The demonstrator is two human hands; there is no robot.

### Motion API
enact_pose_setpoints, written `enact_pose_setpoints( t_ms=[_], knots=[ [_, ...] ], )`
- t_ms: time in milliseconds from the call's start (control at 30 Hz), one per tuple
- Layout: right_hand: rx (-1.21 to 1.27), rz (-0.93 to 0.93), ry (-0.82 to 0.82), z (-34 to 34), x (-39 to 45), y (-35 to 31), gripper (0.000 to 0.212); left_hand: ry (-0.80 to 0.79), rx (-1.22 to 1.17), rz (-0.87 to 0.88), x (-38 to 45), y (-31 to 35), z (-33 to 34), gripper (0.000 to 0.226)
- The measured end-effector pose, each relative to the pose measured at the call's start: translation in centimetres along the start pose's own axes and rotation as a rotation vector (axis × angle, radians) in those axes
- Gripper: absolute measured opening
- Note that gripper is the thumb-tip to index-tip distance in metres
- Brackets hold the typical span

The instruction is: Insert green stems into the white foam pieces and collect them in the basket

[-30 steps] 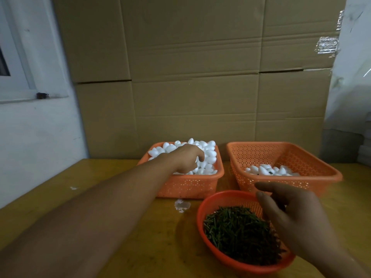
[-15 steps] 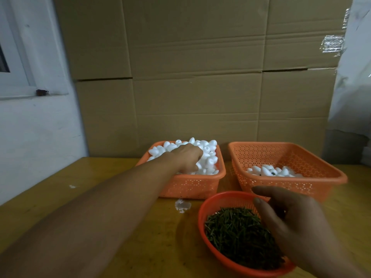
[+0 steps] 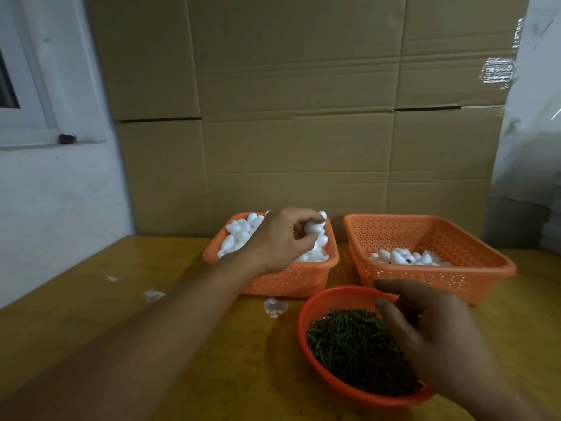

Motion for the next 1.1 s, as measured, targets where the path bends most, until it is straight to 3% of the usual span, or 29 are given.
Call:
enact_pose_setpoints(
  t_ms=[267, 433, 667, 733, 833, 967, 1100],
  knots=[
    [-0.067, -0.023, -0.003, -0.1, 0.0, 0.0, 0.029, 0.05, -0.32, 0.127, -5.0, 4.2, 3.0, 0.031],
    [-0.163, -0.016, -0.111, 0.2, 0.0, 0.3, 0.034, 0.006, -0.433, 0.132, -7.1, 4.7, 4.8, 0.023],
    [-0.319, 0.037, -0.309, 0.2, 0.6, 0.1, 0.007, -0.006, -0.694, 0.093, -8.3, 4.7, 5.5, 0.022],
    [-0.409, 0.111, -0.399, 0.2, 0.8, -0.3, 0.022, -0.008, -0.747, 0.095, -8.5, 4.8, 5.5, 0.031],
    [-0.527, 0.179, -0.52, 0.6, 1.1, -0.7, 0.045, 0.013, -0.793, 0.076, -8.7, 4.9, 5.5, 0.025],
    [-0.588, 0.187, -0.67, 1.6, 1.2, -1.3, 0.042, 0.006, -0.955, 0.015, -8.8, 5.0, 5.6, 0.02],
    [-0.598, 0.178, -0.65, 2.2, 1.5, -1.3, 0.031, -0.093, -1.12, -0.02, -9.0, 5.0, 5.3, 0.033]
  ],
)
Point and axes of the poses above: each hand's wrist, its own x-axis towards the middle knuckle, its own z-axis out of the palm, y = z × x, the point moved 2 cm from there along x, towards the middle knuckle, and after that the axes turned 14 degrees about -y, right-handed, at the moved point
